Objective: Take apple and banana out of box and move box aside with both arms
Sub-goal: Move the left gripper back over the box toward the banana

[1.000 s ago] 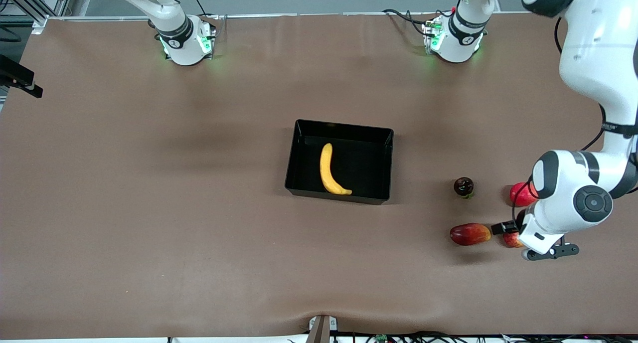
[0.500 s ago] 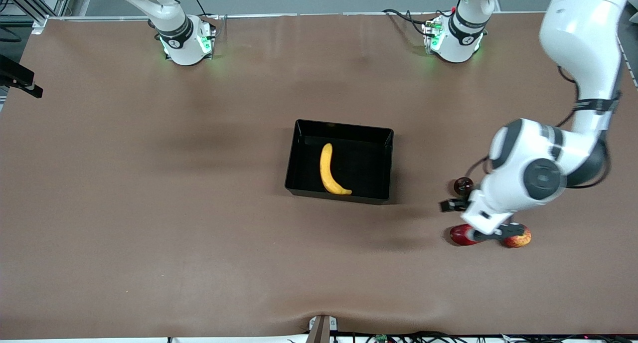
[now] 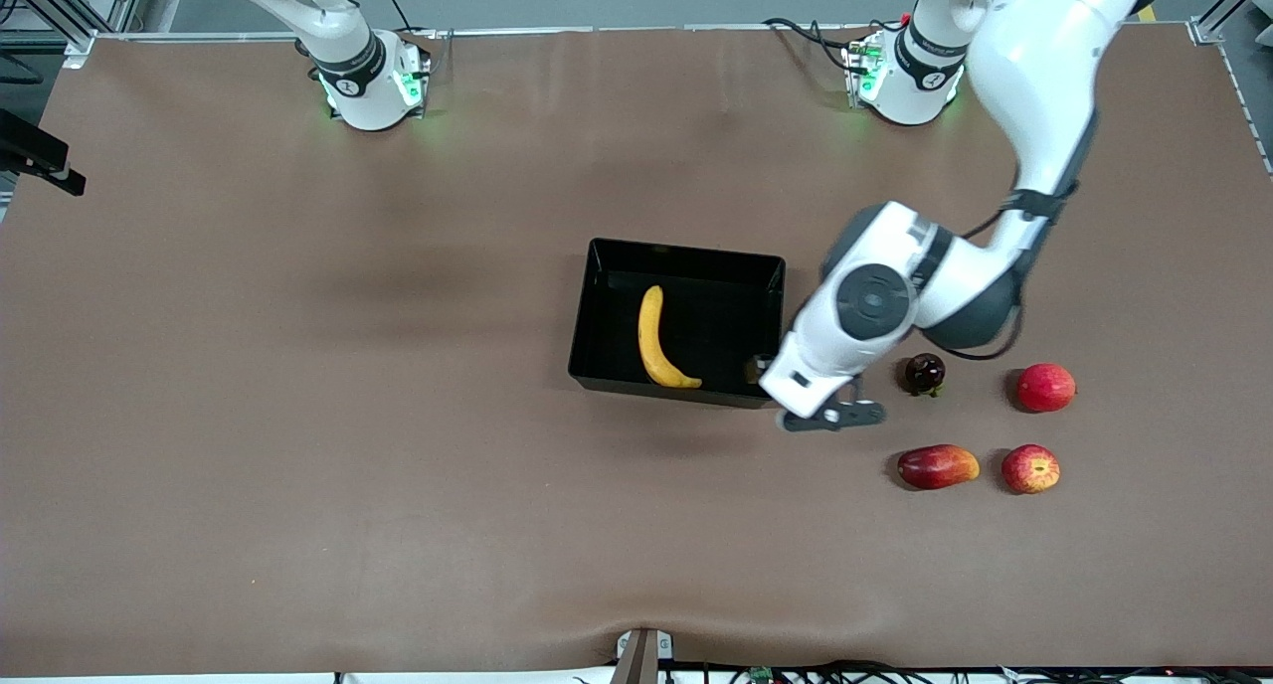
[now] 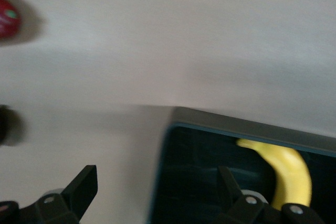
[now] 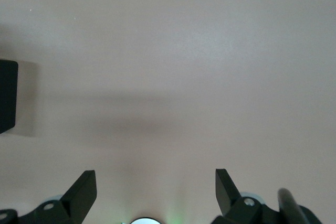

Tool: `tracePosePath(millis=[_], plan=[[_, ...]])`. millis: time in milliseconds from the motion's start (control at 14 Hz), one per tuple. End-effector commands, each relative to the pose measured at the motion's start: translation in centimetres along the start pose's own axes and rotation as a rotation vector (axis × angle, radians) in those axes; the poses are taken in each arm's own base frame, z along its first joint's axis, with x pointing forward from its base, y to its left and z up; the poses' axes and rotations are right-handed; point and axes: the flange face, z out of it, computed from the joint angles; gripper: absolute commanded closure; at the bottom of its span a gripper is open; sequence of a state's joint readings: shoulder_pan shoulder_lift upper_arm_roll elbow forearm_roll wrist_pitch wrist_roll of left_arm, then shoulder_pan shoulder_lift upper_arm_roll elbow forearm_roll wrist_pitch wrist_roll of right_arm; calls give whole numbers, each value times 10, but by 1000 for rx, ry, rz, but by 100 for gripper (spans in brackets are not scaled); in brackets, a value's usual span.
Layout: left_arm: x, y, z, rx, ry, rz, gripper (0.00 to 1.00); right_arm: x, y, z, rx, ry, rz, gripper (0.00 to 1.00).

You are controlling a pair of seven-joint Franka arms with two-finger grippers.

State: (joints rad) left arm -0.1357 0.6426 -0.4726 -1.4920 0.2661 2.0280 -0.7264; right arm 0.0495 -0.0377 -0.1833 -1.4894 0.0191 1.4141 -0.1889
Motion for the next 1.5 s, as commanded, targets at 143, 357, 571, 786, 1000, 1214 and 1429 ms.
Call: tracePosePath(millis=[143, 357, 571, 786, 1000, 1214, 1429], plan=[[-41, 85, 36, -82, 65, 39, 0, 2, 2, -2, 2, 0, 2, 0], [-71, 122, 48, -89, 67, 99, 0, 2, 2, -2, 2, 0, 4, 0], [-92, 144, 67, -81, 64, 139, 0, 2, 3, -3, 2, 1, 5, 0], [-98, 156, 91, -129, 90, 142, 0, 2, 3, -2, 2, 0, 4, 0], [-115, 168, 116, -104, 72, 167, 0, 2, 3, -2, 2, 0, 4, 0], [-127, 174, 135, -63, 80, 204, 3, 2, 3, -2, 2, 0, 5, 0], [-138, 180, 148, -44, 75, 223, 26, 2, 3, -2, 3, 0, 4, 0]])
